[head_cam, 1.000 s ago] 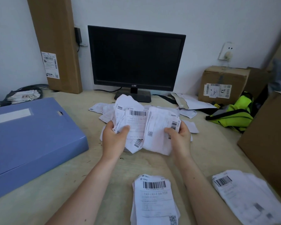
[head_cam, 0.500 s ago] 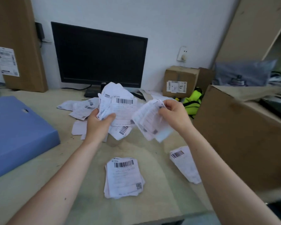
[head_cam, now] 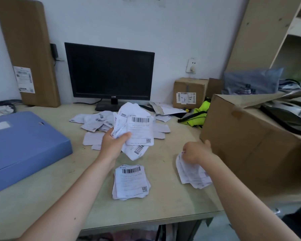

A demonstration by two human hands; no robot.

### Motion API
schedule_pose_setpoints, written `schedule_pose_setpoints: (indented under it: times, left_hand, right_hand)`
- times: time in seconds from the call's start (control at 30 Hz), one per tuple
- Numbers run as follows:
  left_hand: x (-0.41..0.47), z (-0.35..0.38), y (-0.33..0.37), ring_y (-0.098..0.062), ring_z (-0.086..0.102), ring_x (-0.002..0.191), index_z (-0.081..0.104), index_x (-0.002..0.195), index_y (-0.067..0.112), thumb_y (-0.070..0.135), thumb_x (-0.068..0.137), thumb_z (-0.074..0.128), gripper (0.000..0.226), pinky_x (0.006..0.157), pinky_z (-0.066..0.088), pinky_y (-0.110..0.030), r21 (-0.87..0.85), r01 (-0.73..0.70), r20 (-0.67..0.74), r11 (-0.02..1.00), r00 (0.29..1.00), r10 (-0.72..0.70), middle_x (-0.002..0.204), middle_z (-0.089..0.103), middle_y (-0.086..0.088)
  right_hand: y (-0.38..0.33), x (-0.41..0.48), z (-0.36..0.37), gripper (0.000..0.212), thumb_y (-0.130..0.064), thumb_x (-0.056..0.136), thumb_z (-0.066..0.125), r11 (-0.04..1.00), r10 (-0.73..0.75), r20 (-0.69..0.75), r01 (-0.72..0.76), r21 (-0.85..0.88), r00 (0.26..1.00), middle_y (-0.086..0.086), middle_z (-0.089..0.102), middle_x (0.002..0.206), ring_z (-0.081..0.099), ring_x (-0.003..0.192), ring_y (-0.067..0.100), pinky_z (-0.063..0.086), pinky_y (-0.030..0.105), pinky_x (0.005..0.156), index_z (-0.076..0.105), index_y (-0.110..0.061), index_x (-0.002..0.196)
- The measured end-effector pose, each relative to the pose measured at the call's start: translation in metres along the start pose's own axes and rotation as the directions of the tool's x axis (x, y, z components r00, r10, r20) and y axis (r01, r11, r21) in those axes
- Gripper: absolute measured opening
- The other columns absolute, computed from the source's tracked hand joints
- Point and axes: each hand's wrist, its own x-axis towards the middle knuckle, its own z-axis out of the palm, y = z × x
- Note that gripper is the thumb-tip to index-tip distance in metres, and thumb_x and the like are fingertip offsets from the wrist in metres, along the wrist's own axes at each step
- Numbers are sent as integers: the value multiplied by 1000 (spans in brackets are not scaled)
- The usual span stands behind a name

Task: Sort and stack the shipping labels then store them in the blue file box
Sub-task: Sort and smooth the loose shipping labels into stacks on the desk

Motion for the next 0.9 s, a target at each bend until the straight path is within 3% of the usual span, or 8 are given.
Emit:
schedule_pose_setpoints:
  times: [0.1,0.17,0.27,0.4,0.5,0.67,0.8,0.9]
  left_hand:
    - [-6,-1,4,-14,67,86,64,96,25,5,85,68,23,73,55,-31,3,15,11,1000,1000,-15,98,70,2]
    - [-9,-2,6,-16,69,90,65,106,19,6,85,68,25,74,55,-32,13,16,25,1000,1000,-17,101,71,0]
    - [-17,-3,10,-15,69,92,64,111,18,8,85,69,28,77,56,-32,40,-4,24,999,1000,3,103,72,1]
    - [-24,-10,12,-13,69,93,63,116,17,11,86,70,31,79,58,-32,72,-32,5,997,999,31,106,72,1]
    - [-29,-18,13,-13,70,91,63,115,20,15,88,68,28,66,58,-26,52,-25,10,998,1000,25,104,72,2]
    - [-30,-33,10,-17,69,95,63,113,24,23,93,60,19,79,58,-38,93,3,-17,996,1000,-1,107,72,1]
    - [-26,-37,5,-17,67,97,62,104,27,21,94,59,12,88,56,-44,25,-10,-145,1000,989,13,105,71,3]
    - [-22,-38,3,-19,66,102,61,115,24,25,92,60,23,94,52,-49,-24,-37,-264,999,964,30,110,69,4]
  right_hand:
    - [-3,1,-2,35,-25,90,40,994,-35,-101,45,102,994,-3,61,116,46,121,21,12,50,112,59,-31,118]
    - [-16,-5,-14,34,-25,91,41,869,-23,-258,147,473,966,-2,67,115,56,112,21,28,44,108,61,-26,118]
    - [-48,-26,-35,32,-38,95,48,209,-81,-202,215,954,976,9,74,97,68,85,21,51,36,82,64,-13,107]
    - [-84,-37,-35,30,-34,85,72,13,-124,-220,224,975,967,15,74,93,73,75,22,61,36,66,55,-10,90]
    - [-97,-31,-26,23,-19,82,76,-4,-43,-261,261,965,964,21,73,92,73,75,26,61,43,67,56,-7,84]
    - [-104,-22,-16,21,-20,83,73,1,26,-286,286,958,958,15,70,79,63,70,32,54,45,67,66,0,83]
    - [-101,-18,-14,16,-11,91,60,-271,111,-204,227,935,973,4,57,71,43,51,12,37,24,50,63,-2,104]
    - [-103,-22,-12,22,-7,88,60,-468,-45,-19,-4,884,999,2,63,68,50,45,10,38,21,41,55,-11,109]
